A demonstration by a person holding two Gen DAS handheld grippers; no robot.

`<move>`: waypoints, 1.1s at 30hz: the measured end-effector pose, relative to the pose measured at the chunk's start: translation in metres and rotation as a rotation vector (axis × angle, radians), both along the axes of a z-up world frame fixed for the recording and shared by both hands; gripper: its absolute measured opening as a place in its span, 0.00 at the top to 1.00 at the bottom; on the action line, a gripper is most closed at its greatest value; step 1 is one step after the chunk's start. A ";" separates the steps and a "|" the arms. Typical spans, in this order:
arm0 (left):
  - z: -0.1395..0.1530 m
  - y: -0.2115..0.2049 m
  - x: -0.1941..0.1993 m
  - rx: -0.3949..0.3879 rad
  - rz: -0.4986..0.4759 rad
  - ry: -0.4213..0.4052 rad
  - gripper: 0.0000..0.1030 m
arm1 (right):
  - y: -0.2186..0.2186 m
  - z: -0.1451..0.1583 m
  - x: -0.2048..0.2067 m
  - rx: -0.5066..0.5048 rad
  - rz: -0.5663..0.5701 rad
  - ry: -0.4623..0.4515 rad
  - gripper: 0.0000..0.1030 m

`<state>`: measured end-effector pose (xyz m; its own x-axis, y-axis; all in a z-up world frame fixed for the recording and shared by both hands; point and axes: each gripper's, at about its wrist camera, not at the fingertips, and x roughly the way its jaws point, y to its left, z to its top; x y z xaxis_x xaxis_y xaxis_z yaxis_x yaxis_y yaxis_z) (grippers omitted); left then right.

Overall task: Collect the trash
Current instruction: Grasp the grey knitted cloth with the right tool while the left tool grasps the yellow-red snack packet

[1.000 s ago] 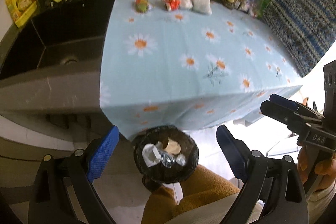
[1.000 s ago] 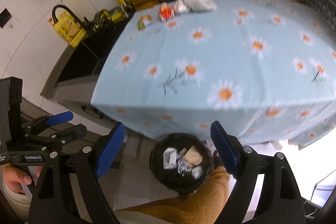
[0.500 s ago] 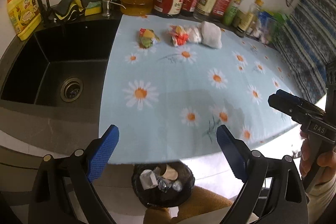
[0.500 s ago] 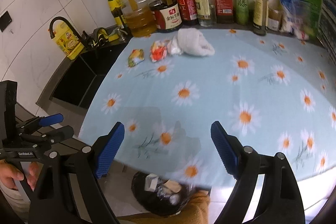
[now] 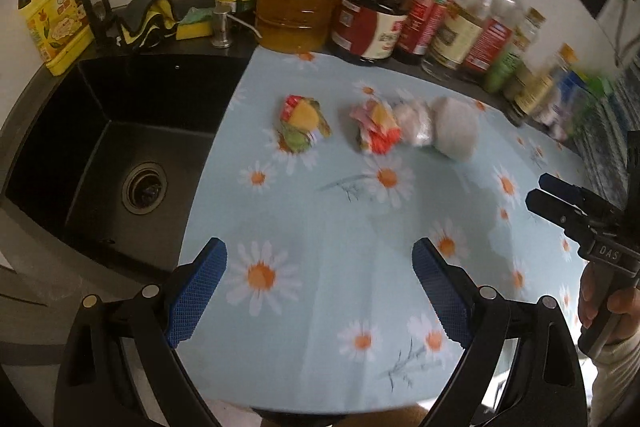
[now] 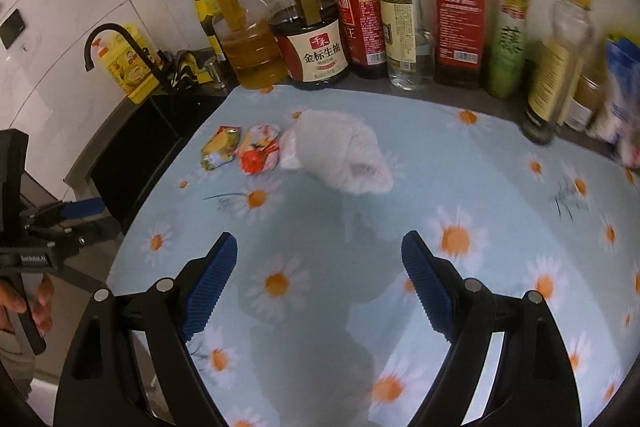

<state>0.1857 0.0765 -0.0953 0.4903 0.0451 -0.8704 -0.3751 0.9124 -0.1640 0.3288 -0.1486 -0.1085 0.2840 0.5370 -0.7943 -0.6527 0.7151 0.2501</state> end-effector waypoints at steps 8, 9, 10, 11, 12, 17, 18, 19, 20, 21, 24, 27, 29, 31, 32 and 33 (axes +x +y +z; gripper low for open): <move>-0.013 0.013 0.036 0.014 0.051 0.023 0.11 | 0.027 -0.025 0.057 -0.033 0.126 0.014 0.19; -0.015 0.014 0.039 0.012 0.055 0.027 0.11 | 0.030 -0.028 0.061 -0.034 0.133 0.021 0.19; -0.017 0.016 0.043 0.013 0.058 0.029 0.11 | 0.032 -0.031 0.067 -0.030 0.144 0.024 0.19; -0.019 0.017 0.047 0.017 0.061 0.034 0.11 | 0.035 -0.034 0.071 -0.032 0.150 0.025 0.19; -0.021 0.019 0.052 0.018 0.067 0.044 0.11 | 0.039 -0.037 0.077 -0.034 0.159 0.034 0.19; -0.029 0.026 0.068 0.018 0.074 0.055 0.11 | 0.050 -0.047 0.094 -0.021 0.197 0.059 0.19; -0.031 0.027 0.071 0.021 0.071 0.053 0.11 | 0.052 -0.048 0.096 -0.018 0.207 0.063 0.19; -0.034 0.029 0.076 0.029 0.072 0.059 0.11 | 0.054 -0.049 0.099 -0.015 0.215 0.062 0.19; -0.036 0.031 0.078 0.031 0.073 0.062 0.11 | 0.056 -0.050 0.101 -0.014 0.220 0.063 0.19; -0.039 0.034 0.082 0.029 0.073 0.067 0.11 | 0.057 -0.051 0.103 -0.011 0.225 0.066 0.19; -0.045 0.040 0.094 0.034 0.072 0.075 0.11 | 0.060 -0.054 0.109 -0.003 0.237 0.075 0.19; -0.051 0.047 0.106 0.036 0.067 0.084 0.11 | 0.061 -0.058 0.113 0.006 0.246 0.089 0.19; -0.054 0.050 0.114 0.046 0.058 0.094 0.11 | 0.062 -0.060 0.115 0.011 0.253 0.100 0.19; -0.059 0.054 0.121 0.053 0.059 0.108 0.11 | 0.063 -0.063 0.117 0.014 0.258 0.108 0.24; -0.061 0.056 0.123 0.050 0.061 0.113 0.11 | 0.063 -0.063 0.117 0.017 0.262 0.114 0.28; -0.063 0.059 0.126 0.050 0.063 0.120 0.11 | 0.063 -0.064 0.118 0.019 0.267 0.123 0.33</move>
<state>0.3117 0.1350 -0.1586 0.3775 0.1175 -0.9185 -0.4462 0.8923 -0.0692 0.4470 -0.0855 -0.1728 0.0327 0.5951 -0.8030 -0.7810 0.5165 0.3510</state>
